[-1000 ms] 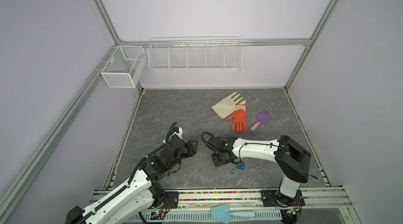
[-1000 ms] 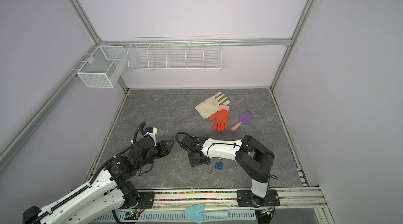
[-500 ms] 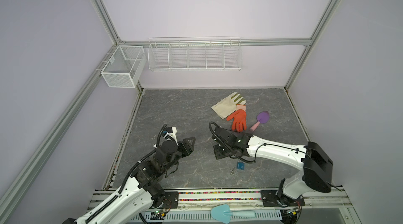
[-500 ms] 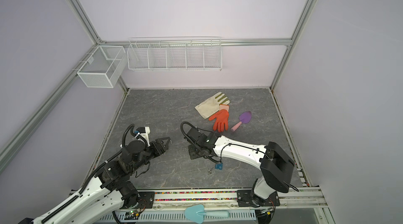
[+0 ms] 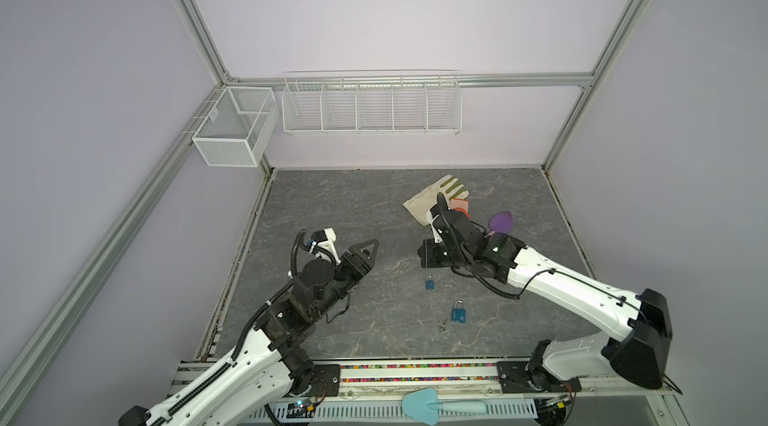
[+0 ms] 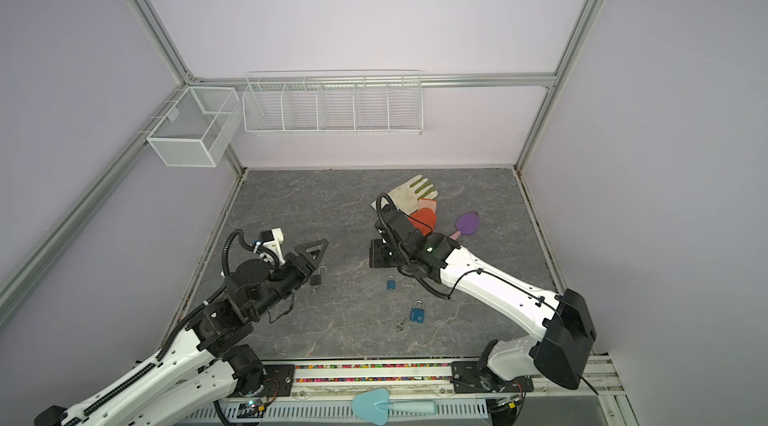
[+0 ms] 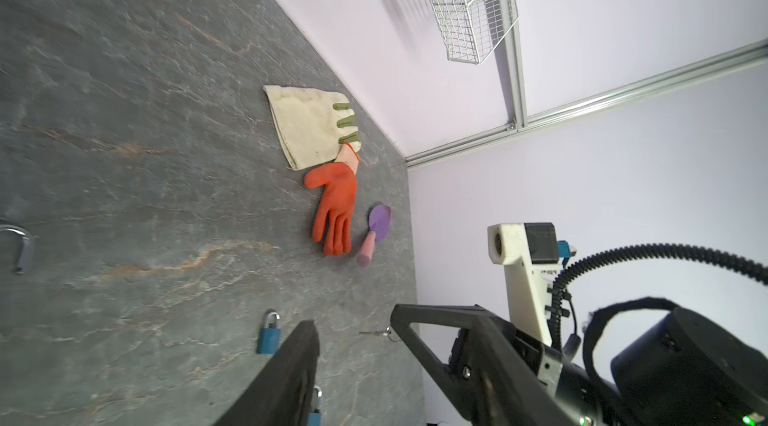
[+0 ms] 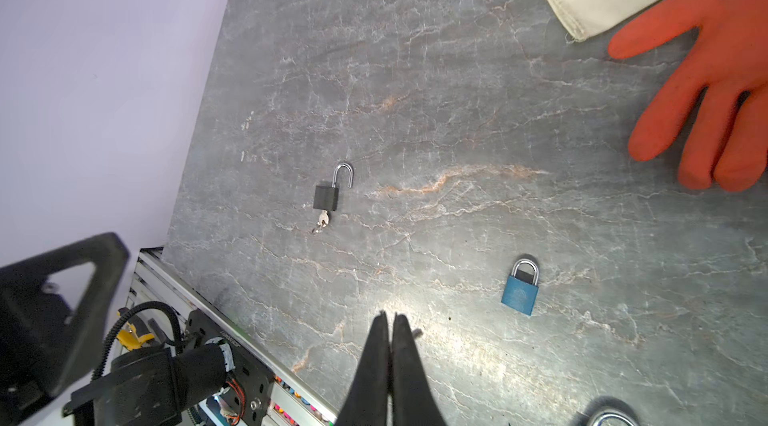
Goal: Unlock with the key
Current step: 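Lift the held key with the right gripper while the left gripper rises toward it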
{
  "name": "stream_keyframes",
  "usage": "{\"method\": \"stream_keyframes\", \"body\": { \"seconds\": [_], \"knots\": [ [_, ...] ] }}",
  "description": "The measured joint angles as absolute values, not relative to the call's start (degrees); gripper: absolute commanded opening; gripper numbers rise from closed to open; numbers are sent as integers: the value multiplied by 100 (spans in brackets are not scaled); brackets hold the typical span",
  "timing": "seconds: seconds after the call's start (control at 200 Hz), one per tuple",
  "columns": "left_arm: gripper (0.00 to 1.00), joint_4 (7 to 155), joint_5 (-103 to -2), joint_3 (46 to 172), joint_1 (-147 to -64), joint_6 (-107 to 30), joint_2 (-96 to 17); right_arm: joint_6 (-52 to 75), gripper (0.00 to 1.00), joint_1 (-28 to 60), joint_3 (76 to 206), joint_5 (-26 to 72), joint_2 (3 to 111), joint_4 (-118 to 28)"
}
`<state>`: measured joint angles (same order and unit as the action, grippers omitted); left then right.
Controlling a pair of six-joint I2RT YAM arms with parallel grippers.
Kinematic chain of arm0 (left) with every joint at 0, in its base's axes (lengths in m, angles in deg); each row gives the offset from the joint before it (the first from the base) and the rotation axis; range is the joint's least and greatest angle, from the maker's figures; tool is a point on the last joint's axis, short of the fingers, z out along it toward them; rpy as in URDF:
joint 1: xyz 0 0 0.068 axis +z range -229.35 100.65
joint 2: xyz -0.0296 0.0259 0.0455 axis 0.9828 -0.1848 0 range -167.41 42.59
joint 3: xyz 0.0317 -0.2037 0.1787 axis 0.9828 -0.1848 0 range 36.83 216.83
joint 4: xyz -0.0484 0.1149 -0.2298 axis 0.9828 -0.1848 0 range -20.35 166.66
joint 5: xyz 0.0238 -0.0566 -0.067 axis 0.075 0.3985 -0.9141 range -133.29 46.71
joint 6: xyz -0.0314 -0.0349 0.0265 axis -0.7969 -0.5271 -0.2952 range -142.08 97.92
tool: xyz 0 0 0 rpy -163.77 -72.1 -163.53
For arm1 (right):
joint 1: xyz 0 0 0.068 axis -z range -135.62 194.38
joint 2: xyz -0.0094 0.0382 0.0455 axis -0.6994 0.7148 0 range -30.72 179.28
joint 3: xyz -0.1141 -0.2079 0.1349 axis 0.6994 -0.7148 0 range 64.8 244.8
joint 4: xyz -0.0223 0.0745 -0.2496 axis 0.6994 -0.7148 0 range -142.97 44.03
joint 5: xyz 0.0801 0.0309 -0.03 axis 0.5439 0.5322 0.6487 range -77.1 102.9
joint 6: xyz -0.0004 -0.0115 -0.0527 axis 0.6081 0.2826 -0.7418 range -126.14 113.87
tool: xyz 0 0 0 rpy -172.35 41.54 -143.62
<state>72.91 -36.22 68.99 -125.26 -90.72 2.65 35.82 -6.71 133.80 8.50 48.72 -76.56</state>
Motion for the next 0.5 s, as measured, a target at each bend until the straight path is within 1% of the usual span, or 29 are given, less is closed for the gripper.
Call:
{"method": "stream_keyframes", "body": {
  "seconds": [0.29,0.5],
  "knots": [
    [59,8320,-4252,7028,-12500,-10051,-1012,3564,7,-564,13544,876,4872,-7649],
    [59,8847,-4512,7231,-12500,-9837,-1497,3814,7,-381,13631,926,4872,-7673]
  ]
}}
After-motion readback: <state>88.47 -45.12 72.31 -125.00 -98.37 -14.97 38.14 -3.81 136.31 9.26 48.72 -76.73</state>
